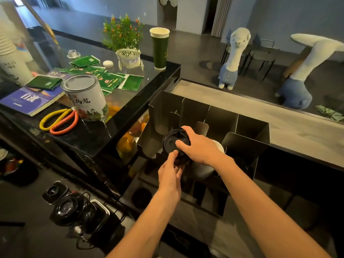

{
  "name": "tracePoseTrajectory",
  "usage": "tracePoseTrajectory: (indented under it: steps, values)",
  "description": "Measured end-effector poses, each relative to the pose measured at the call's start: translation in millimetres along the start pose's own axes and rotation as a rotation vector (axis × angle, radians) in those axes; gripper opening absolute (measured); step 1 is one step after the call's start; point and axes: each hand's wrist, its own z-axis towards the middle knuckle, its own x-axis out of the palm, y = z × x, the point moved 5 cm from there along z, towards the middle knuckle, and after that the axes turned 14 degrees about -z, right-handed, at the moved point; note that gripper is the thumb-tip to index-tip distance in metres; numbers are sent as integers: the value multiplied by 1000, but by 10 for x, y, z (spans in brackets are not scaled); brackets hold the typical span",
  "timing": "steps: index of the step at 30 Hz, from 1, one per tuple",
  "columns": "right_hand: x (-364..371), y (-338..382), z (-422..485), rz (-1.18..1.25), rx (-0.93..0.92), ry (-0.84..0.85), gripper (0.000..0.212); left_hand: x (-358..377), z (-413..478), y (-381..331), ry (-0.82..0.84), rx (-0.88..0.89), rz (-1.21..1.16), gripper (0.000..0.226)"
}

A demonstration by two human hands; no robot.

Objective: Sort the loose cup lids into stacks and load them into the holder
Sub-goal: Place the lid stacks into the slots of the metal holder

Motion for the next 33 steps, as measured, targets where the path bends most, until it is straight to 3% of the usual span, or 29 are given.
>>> tracePoseTrajectory:
  steps: [9,11,15,18,20,23,26,33]
  values:
    - [44,22,63,-128,3,-79,68,19,175,11,-145,-22,70,55]
    - [81,24,76,-163,-17,-71,69,21,204,18,-168,-28,91,56]
    - [143,24,142,-286,-22,-95,49,10,256,30,-203,-6,131,54]
    - [162,9,163,-300,-5,-103,43,9,332,52,-242,22,151,40]
    - [173,-1,168,-313,4,-109,42,38,306,57,-269,41,167,37]
    - [199,-11,183,-376,6,-125,42,29,329,85,-321,58,187,52]
    - [260,-14,197,-470,-24,-156,41,-14,360,86,-333,64,173,35]
    - [258,-20,136,-498,32,-257,50,41,303,102,-340,82,144,48]
